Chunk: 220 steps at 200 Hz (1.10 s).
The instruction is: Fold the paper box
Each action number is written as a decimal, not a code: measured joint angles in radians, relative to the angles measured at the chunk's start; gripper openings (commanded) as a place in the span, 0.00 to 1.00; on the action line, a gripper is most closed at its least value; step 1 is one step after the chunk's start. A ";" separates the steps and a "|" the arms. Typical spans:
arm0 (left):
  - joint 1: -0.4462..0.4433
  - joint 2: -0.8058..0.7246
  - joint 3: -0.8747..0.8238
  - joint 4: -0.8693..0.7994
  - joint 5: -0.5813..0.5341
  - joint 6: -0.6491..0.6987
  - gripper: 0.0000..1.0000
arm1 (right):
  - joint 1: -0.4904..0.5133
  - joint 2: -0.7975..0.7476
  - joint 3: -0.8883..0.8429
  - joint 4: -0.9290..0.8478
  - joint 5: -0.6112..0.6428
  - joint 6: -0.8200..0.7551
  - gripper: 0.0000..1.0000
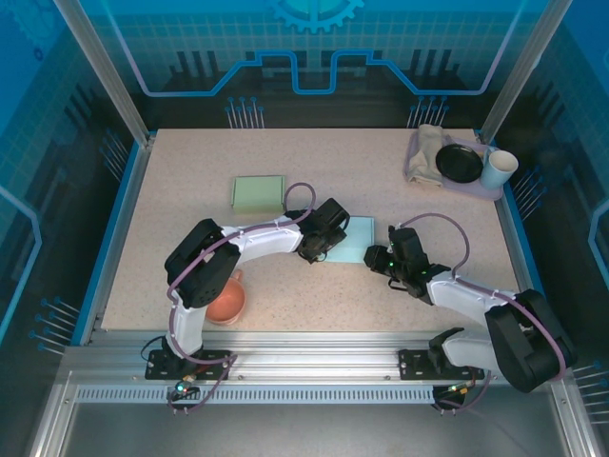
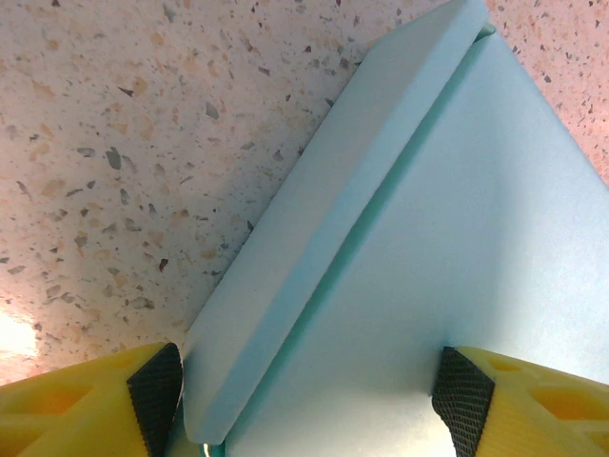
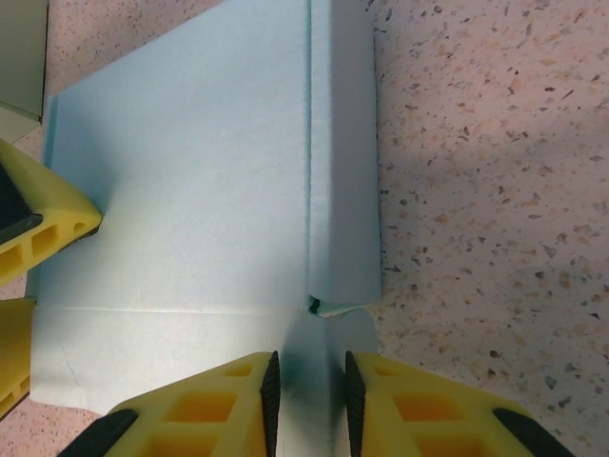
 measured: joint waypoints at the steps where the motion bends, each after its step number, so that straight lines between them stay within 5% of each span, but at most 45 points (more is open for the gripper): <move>1: 0.000 0.000 0.000 0.000 0.000 0.000 0.75 | 0.000 0.000 0.000 0.000 0.000 0.000 0.27; 220: 0.012 0.000 -0.006 0.010 -0.008 0.000 0.74 | 0.039 0.058 -0.066 0.214 0.068 -0.051 0.26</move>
